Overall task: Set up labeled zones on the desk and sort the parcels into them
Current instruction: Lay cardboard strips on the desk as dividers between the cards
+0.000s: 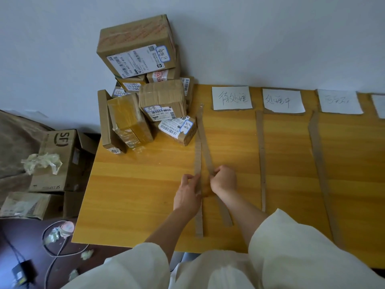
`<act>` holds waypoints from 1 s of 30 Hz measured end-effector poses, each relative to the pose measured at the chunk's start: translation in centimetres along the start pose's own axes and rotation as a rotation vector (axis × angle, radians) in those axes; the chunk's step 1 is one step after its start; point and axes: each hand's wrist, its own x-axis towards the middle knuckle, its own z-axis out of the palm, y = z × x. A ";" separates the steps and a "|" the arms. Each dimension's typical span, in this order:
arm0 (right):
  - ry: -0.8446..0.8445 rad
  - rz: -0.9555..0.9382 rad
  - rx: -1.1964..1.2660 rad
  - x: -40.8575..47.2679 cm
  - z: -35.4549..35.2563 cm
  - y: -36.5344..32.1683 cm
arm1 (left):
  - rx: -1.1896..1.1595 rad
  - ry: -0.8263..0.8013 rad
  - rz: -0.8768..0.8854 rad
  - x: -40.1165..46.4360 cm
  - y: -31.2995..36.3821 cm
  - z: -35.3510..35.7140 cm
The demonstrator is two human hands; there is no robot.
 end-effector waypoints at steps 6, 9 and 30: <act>-0.045 0.038 -0.030 0.1 -0.7 0.3 | 0.008 -0.005 0.011 0.1 0.2 0.3; -0.050 0.024 0.055 0.0 -1.1 0.7 | 0.011 -0.001 0.014 0.1 0.4 0.5; 0.143 -0.001 0.569 -0.9 -11.8 8.5 | -0.023 0.146 -0.001 -1.6 5.2 1.3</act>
